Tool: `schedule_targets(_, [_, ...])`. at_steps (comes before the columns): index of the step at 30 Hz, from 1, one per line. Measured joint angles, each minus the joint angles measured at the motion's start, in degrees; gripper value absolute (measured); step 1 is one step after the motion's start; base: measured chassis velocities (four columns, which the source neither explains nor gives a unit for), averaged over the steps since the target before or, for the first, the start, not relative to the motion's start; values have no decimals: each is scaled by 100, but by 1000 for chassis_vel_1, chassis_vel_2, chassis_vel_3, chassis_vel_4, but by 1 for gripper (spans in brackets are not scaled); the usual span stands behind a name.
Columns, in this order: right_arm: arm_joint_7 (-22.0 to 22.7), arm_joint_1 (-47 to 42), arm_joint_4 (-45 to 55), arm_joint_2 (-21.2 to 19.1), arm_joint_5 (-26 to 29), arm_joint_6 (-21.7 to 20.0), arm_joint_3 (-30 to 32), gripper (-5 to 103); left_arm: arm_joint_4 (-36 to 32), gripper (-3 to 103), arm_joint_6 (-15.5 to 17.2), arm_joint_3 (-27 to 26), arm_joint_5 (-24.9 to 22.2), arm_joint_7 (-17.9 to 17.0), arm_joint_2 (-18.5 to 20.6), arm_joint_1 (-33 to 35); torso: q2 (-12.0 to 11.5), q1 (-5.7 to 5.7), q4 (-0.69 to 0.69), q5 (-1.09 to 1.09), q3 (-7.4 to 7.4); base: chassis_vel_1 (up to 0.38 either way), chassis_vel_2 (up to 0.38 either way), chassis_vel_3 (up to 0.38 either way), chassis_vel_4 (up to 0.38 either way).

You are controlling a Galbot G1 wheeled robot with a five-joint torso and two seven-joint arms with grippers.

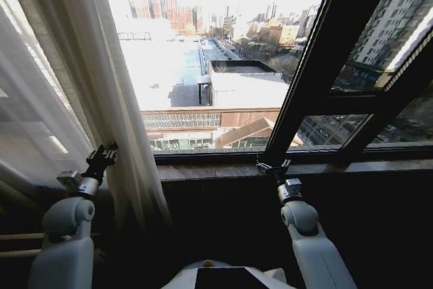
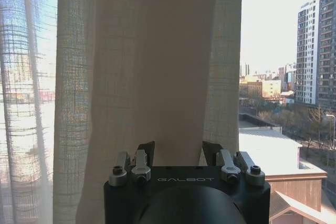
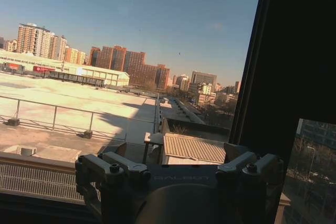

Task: Open the curtains by pulling them apart, changing their state from closed to fully open.

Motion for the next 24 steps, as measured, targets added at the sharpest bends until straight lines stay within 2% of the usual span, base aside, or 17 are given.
schedule_targets(1, [1,-4,-4,-4,5,4,8,100,2,53,19,69,26,17,-2,-11,0,0,0,0,0,0,0,0,0])
schedule_targets(3, [2,-13,-11,-5,10,12,13,100,83,64,107,283,60,34,36,-151,0,0,0,1,0,0,0,0,0])
schedule_targets(6, [2,-13,-19,5,10,16,7,100,203,69,183,464,64,-9,90,-334,0,0,0,0,0,0,0,0,0])
schedule_targets(8, [3,-12,-38,28,4,17,-14,100,379,81,227,745,74,-310,140,-594,0,0,0,1,0,0,0,0,0])
schedule_targets(9, [3,-12,-38,28,4,17,-14,100,379,81,227,745,74,-310,140,-594,0,0,0,1,0,0,0,0,0])
schedule_targets(11, [3,-9,-54,43,-4,17,-27,100,566,91,246,1024,75,-626,152,-838,0,0,0,0,0,0,0,0,0])
schedule_targets(12, [3,-9,-60,46,-7,17,-29,100,653,91,240,1136,75,-726,152,-933,0,0,0,0,0,0,0,0,0])
schedule_targets(13, [4,-6,-72,43,-12,17,-30,100,802,98,195,1332,82,-908,142,-1083,0,0,-1,0,0,0,0,0,0])
schedule_targets(14, [4,-6,-72,43,-12,17,-30,100,802,98,195,1332,82,-908,142,-1083,0,0,-1,0,0,0,0,0,0])
schedule_targets(18, [10,1,-84,32,-24,12,-16,100,1205,100,64,1834,89,-1553,30,-1477,0,0,-1,0,0,0,0,0,0])
schedule_targets(24, [15,-11,-121,32,-36,5,-3,100,1636,100,-19,2118,154,-1972,-49,-1839,0,0,0,0,0,0,0,0,0])
